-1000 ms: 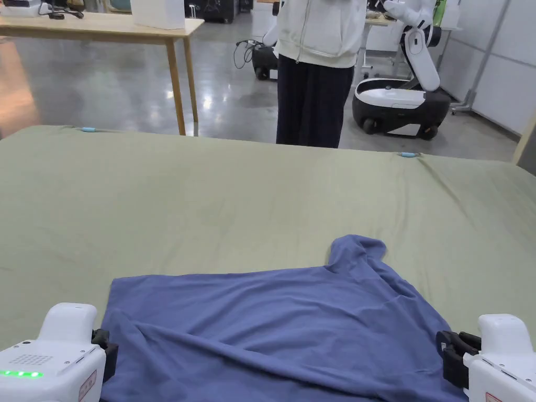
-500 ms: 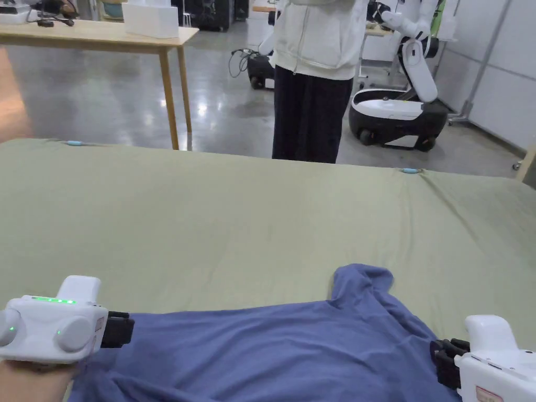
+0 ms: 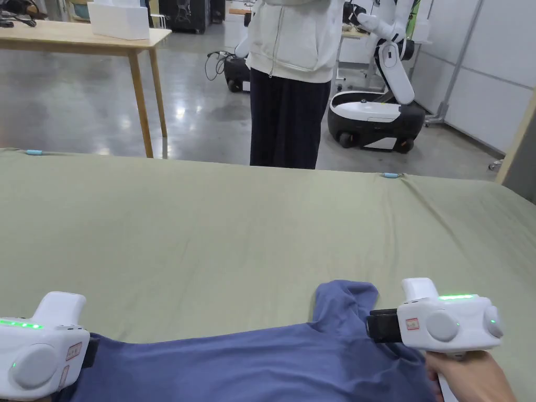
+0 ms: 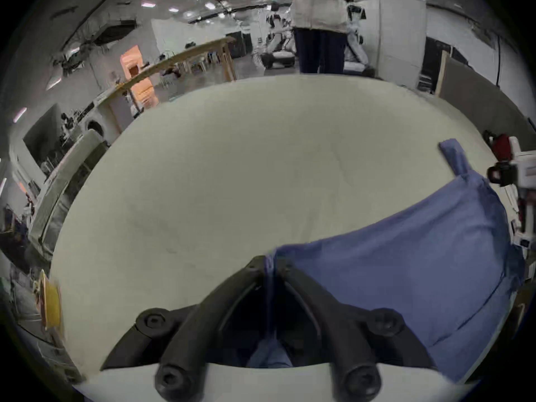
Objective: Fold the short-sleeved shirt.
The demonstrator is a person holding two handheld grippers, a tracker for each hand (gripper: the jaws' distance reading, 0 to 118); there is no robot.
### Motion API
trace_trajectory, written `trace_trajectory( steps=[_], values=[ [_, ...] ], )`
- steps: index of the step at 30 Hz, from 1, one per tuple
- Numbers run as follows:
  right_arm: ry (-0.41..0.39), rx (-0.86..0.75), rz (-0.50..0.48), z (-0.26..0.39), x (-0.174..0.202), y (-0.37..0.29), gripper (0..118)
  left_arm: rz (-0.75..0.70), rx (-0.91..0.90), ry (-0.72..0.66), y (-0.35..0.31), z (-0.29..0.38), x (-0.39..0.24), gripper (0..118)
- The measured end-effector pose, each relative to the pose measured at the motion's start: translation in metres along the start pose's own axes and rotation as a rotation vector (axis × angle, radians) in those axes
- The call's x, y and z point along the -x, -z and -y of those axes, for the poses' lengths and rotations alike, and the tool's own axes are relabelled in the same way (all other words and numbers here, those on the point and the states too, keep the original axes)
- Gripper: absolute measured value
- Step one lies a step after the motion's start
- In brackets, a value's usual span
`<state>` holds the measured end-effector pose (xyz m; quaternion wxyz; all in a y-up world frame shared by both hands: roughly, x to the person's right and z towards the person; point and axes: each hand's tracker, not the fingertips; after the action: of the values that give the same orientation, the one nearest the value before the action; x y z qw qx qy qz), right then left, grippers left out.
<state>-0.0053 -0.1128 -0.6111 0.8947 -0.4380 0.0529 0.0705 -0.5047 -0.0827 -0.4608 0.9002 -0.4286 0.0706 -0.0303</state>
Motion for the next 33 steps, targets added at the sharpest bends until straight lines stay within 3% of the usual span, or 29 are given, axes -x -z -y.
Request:
trace_trajectory(
  steps=[2,3,5,6,7,8,9,11,14,17,22,28,33],
  values=[
    [-0.009,0.017,0.014,-0.006,0.005,0.018,117,-0.013,-0.007,0.017,-0.006,-0.004,0.000,3],
    [-0.036,0.060,0.019,-0.008,0.008,0.025,107,-0.011,-0.009,0.019,-0.008,-0.005,-0.001,3],
    [-0.045,0.152,-0.002,-0.006,0.015,0.035,78,-0.017,-0.006,0.018,-0.005,-0.006,0.002,3],
    [-0.006,0.133,-0.071,-0.004,0.019,0.032,69,-0.021,-0.006,0.018,-0.004,-0.006,0.003,3],
    [-0.004,0.090,-0.001,-0.003,0.020,0.022,53,-0.024,-0.003,0.015,-0.004,-0.006,0.003,3],
    [0.004,0.086,-0.033,-0.002,0.021,0.018,53,-0.022,0.001,0.011,-0.002,-0.006,0.003,3],
    [-0.010,0.059,-0.043,0.000,0.022,0.011,46,-0.021,0.004,0.009,-0.001,-0.005,0.004,3],
    [-0.068,0.009,0.004,0.003,0.022,-0.001,2,-0.022,0.007,0.007,-0.001,-0.003,0.003,3],
    [-0.042,0.011,-0.048,0.006,0.014,-0.019,2,-0.018,-0.009,-0.013,-0.007,0.002,0.006,3],
    [0.012,-0.087,-0.113,0.012,0.000,-0.061,2,-0.013,-0.078,-0.042,-0.034,0.007,0.009,3],
    [0.003,-0.261,-0.155,0.048,-0.018,-0.159,2,0.007,-0.208,-0.036,-0.102,0.019,0.008,3],
    [-0.044,-0.361,-0.154,0.133,-0.029,-0.257,2,0.050,-0.302,-0.008,-0.189,0.071,-0.001,3],
    [-0.087,-0.292,-0.090,0.214,-0.024,-0.262,2,0.089,-0.247,0.026,-0.202,0.134,-0.012,3]
  ],
)
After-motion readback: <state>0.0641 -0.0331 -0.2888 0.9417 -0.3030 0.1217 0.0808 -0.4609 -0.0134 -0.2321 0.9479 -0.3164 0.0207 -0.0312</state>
